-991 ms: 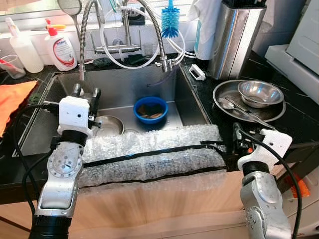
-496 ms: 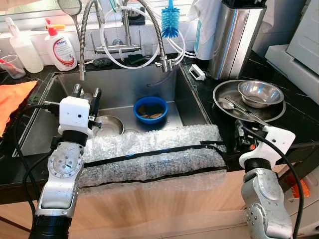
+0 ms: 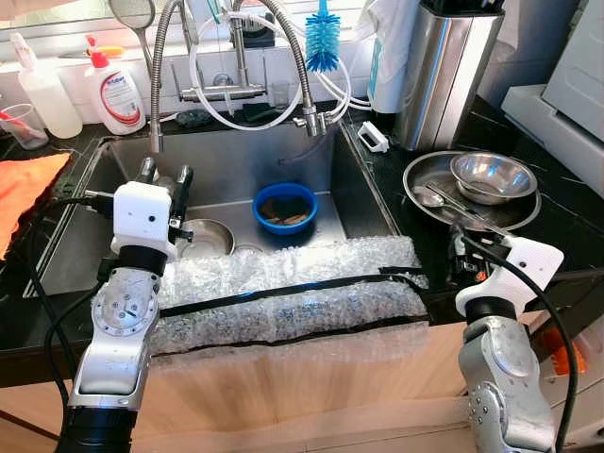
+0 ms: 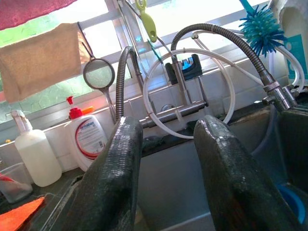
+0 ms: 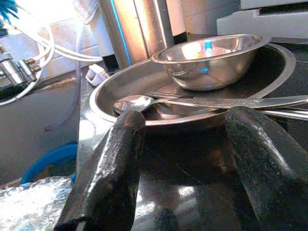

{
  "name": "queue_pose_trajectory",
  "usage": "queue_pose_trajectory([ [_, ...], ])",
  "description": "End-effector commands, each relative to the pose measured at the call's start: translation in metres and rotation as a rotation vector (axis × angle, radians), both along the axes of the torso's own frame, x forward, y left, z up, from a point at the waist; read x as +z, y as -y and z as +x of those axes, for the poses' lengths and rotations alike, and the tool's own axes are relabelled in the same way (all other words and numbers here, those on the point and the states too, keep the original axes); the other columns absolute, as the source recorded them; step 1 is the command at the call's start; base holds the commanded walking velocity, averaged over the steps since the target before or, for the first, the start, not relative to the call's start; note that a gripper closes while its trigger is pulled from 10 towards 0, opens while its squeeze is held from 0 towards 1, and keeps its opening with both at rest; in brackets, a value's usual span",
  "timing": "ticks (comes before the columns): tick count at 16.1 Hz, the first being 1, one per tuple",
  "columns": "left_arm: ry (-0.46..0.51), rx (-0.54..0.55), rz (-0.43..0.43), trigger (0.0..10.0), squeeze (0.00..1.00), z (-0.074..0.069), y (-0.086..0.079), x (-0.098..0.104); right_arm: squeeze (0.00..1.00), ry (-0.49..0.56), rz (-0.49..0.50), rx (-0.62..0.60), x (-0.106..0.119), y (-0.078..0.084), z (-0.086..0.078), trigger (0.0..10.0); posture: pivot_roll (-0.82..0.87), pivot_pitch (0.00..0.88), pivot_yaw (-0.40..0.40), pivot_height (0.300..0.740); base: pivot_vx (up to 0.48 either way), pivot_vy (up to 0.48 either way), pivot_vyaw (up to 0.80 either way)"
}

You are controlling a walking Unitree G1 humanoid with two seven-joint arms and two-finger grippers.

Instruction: Kitchen organization

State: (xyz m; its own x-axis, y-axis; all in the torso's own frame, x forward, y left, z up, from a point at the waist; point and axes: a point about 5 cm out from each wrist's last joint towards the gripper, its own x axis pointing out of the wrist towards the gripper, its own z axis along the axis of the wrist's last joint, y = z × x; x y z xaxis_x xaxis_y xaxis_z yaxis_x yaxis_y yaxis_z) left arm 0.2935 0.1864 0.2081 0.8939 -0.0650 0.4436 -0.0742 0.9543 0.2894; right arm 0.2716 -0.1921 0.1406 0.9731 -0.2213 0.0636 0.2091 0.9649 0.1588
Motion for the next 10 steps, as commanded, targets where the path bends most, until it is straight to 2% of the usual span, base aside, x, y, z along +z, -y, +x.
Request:
queue_pose_trajectory([
  [1,0.006,0.004,0.011,10.0,0.0,0.0015,0.0013,0.0017,0.0,0.007,0.005,0.012,0.0018,-0.0026,0.002,10.0,-0.08,0.005,0.027,0.74,0.0,0.0,0.0],
  [10,-0.001,-0.005,0.015,10.0,0.0,0.0026,0.0034,0.0005,0.0,-0.03,0.004,-0.026,-0.0043,0.0012,0.0009,10.0,-0.08,0.001,0.026,0.74,0.0,0.0,0.0],
])
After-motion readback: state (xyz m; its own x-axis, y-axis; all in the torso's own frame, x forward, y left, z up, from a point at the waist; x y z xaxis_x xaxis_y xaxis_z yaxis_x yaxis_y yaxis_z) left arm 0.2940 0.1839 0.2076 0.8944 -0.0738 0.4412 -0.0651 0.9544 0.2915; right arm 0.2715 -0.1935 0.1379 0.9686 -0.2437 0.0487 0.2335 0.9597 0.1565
